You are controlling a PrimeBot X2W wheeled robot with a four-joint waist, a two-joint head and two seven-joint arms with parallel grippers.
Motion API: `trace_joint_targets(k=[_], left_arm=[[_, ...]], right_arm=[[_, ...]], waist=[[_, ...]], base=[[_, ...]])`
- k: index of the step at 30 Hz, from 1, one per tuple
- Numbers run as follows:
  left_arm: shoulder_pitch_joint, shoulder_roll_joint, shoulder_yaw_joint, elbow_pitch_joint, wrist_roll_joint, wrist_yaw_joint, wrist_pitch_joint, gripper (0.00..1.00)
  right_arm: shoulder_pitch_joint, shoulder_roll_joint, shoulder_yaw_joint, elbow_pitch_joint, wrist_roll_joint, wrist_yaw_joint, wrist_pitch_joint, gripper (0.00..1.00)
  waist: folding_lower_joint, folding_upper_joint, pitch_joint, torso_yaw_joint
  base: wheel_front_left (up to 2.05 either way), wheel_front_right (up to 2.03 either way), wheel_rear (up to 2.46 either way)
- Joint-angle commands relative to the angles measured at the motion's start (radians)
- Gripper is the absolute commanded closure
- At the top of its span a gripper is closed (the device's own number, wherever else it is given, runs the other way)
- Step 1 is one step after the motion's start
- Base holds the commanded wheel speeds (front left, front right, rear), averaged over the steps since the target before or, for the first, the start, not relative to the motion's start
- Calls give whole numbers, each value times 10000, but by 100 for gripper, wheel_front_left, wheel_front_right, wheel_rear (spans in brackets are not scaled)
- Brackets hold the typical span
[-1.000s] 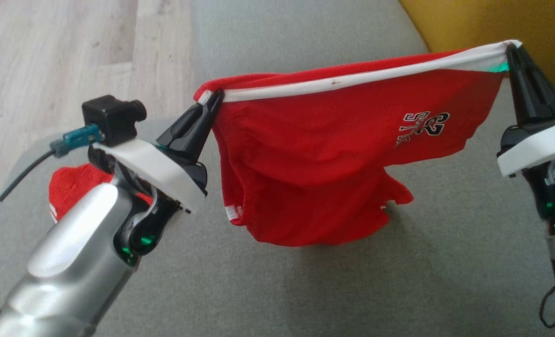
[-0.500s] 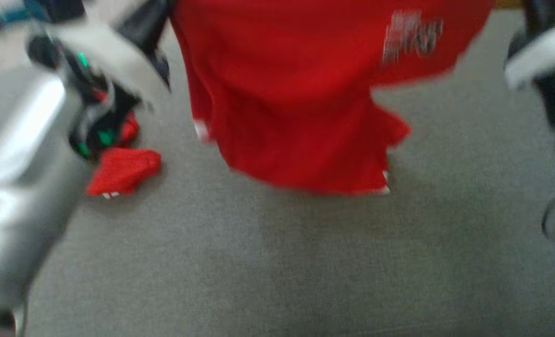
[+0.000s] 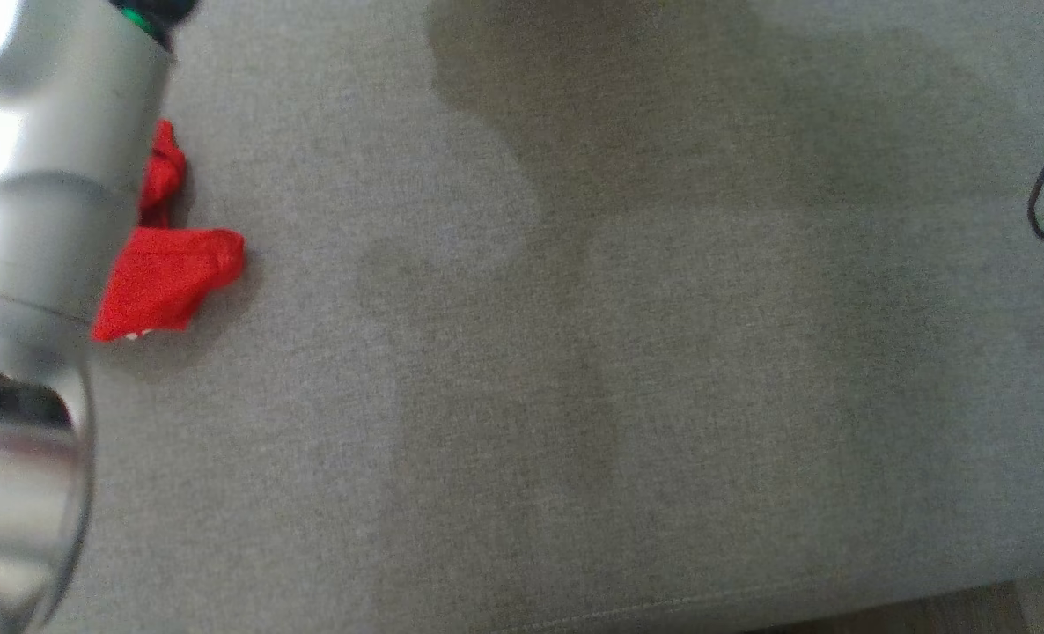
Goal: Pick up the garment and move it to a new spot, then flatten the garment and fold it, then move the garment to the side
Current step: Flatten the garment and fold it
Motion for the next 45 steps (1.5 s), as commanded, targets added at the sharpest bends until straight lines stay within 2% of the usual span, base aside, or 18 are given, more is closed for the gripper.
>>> trace_joint_targets(k=[1, 5, 10, 11, 16, 20, 24, 34, 38, 41, 45], left_arm=[[-196, 341, 166, -34, -91, -84, -196, 100], [928, 89, -367, 178, -387, -197, -409, 100], [3062, 417, -1727, -759, -825, -212, -200, 100], [3062, 417, -1727, -759, -825, -212, -200, 100], [5429, 1284, -3006, -2252, -1655, -214, 407, 100], [6831, 1968, -3537, -3202, -1969, -215, 495, 100], [8041, 2261, -3777, -3877, -2167, -7, 398, 100], [9888, 2673, -4142, -5705, -2303, 936, 141, 100], [10272, 2788, -4247, -6499, -2319, 1278, 173, 100], [10180, 2817, -4041, -6715, -2317, 1456, 14, 100], [9859, 2705, -3804, -6770, -2352, 1529, -62, 100]], right_arm=[[40, -51, 25, 13, 41, -9, -197, 100], [974, -173, 713, 706, 421, -9, -327, 100], [2685, -658, 1965, 968, 1292, -9, 52, 100], [2685, -658, 1965, 968, 1292, -9, 52, 100], [4339, -1547, 3569, 450, 2068, -9, 913, 100], [5513, -2256, 4206, -259, 3442, -9, 2026, 100], [6571, -3053, 4733, -1187, 4553, -9, 3061, 100], [8966, -5085, 4475, -3437, 6601, -9, 5111, 100], [9824, -5793, 3874, -4742, 6672, -9, 5207, 100], [9883, -5801, 3390, -5309, 6234, -9, 4943, 100], [9684, -5483, 2726, -5566, 5390, -9, 4658, 100]], waist=[[-5, 1, -188, -15], [-5, 1, -601, -14], [-5, 1, -1163, -42], [-5, 1, -1163, -42], [-5, 1, -1804, -106], [-5, 1, -2364, -161], [-5, 1, -2868, -291], [-5, 1, -3646, -373], [-5, 1, -3634, -304], [-5, 1, -3543, -193], [-5, 1, -3373, 65]], base=[[0, 0, 0], [0, 0, 0], [0, 0, 0], [0, 0, 0], [0, 0, 0], [0, 0, 0], [0, 0, 0], [0, 0, 0], [0, 0, 0], [0, 0, 0], [0, 0, 0]])
